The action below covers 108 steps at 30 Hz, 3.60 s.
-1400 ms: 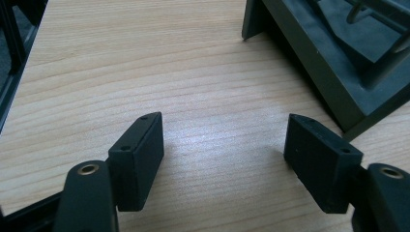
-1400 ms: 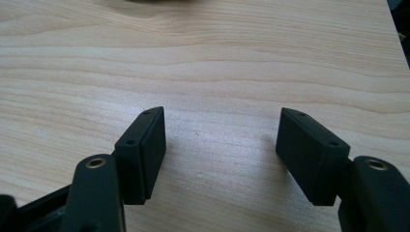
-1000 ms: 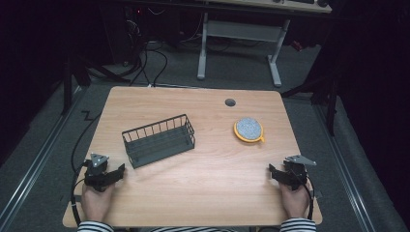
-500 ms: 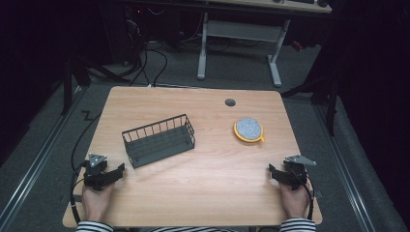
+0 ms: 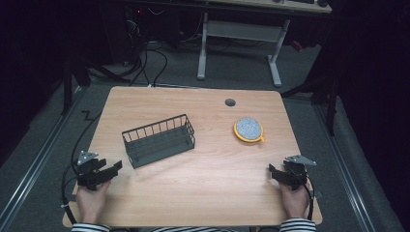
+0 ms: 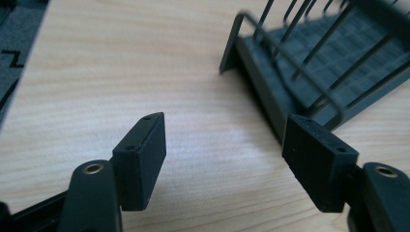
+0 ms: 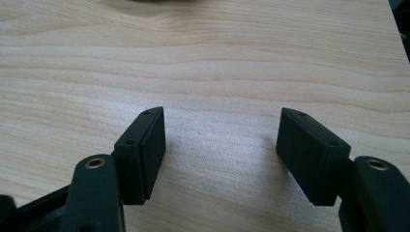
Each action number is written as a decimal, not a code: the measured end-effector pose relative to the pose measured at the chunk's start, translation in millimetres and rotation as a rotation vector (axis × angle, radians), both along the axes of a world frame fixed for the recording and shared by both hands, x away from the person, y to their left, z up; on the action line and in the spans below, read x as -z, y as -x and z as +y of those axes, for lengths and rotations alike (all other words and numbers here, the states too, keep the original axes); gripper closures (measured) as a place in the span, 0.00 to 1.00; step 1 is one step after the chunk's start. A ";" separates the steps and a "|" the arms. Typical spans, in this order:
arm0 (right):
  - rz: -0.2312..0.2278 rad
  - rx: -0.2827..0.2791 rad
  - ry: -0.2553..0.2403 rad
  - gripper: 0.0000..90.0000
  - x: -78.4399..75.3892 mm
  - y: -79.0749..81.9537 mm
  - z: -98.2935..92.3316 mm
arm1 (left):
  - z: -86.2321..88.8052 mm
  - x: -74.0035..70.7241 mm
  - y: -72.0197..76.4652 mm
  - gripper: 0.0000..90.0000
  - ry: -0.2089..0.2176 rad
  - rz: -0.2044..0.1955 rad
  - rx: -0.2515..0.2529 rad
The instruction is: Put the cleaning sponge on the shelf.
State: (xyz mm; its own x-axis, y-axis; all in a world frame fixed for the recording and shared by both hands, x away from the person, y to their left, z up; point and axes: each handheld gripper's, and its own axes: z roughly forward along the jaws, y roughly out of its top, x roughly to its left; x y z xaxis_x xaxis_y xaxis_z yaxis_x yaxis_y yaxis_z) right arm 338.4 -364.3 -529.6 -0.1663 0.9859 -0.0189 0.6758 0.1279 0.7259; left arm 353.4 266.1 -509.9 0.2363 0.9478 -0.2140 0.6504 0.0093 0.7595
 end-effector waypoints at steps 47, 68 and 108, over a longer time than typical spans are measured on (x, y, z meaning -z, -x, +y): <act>-0.001 -0.002 -0.002 0.39 0.1 0.2 0.1 | -38.1 -62.3 -93.4 0.66 -0.124 0.108 0.111; 0.002 -0.004 -0.001 0.38 0.0 0.5 0.3 | -48.4 -60.6 -88.9 0.76 -0.158 0.096 0.161; 0.001 -0.010 -0.004 0.38 0.2 0.5 0.4 | -83.0 -56.2 -47.9 0.65 -0.109 0.077 0.229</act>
